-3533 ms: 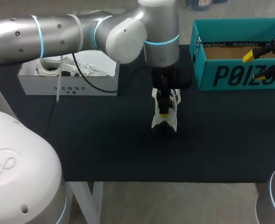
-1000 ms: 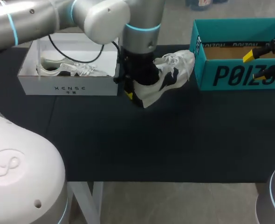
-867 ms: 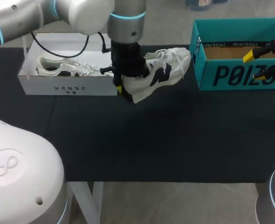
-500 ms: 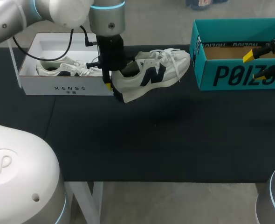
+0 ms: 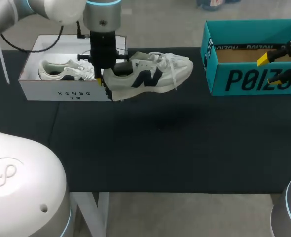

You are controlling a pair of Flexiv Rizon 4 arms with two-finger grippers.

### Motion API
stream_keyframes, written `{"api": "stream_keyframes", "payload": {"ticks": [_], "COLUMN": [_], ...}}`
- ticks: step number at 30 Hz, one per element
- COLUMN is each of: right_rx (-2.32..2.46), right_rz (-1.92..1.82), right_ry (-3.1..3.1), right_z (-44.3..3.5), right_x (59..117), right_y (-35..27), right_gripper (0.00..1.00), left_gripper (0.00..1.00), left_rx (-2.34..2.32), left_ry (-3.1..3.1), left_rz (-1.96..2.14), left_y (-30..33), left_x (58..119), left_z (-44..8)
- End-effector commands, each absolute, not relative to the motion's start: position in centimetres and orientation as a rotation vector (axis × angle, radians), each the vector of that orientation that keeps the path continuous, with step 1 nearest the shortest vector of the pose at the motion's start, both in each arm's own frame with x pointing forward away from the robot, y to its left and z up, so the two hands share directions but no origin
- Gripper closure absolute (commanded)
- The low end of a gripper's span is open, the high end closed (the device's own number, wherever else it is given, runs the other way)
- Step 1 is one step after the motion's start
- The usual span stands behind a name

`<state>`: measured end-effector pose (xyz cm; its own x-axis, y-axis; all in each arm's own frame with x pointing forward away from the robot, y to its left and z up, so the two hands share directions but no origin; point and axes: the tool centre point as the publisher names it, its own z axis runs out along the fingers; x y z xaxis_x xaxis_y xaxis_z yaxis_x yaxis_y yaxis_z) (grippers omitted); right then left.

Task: Take the shoe out of the shoebox, open the shoe tongue, remove and reinsert the insole, then place the shoe into the shoebox

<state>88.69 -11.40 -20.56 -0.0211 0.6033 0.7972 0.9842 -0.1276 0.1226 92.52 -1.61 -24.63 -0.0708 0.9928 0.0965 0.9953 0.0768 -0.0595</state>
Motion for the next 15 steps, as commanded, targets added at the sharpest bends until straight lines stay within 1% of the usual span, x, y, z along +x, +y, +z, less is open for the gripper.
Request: {"api": "stream_keyframes", "payload": {"ticks": [1, 2, 6, 12, 15], "right_rx": [-1.771, -1.771, -1.771, -1.771, -1.771], "right_rz": [-1.011, -1.011, -1.011, -1.011, -1.011], "right_ry": [-1.655, -1.655, -1.655, -1.655, -1.655], "right_z": [-20.6, -20.6, -20.6, -20.6, -20.6], "right_x": [88.7, 88.7, 88.7, 88.7, 88.7], "right_y": [-11.4, -11.4, -11.4, -11.4, -11.4], "right_gripper": [0.00, 0.00, 0.00, 0.00, 0.00], "left_gripper": [1.00, 1.00, 1.00, 1.00, 1.00], "left_rx": [-2.130, -2.122, -2.136, -1.986, -1.978], "left_ry": [-2.147, -2.162, -2.165, -2.290, -2.292], "left_rz": [-0.005, -0.065, -0.063, -0.090, -0.085], "left_y": [1.1, 1.5, 3.5, 7.0, 7.5], "left_x": [94.8, 95.5, 98.0, 102.9, 103.4], "left_z": [-23.1, -23.1, -22.4, -22.2, -22.0]}}
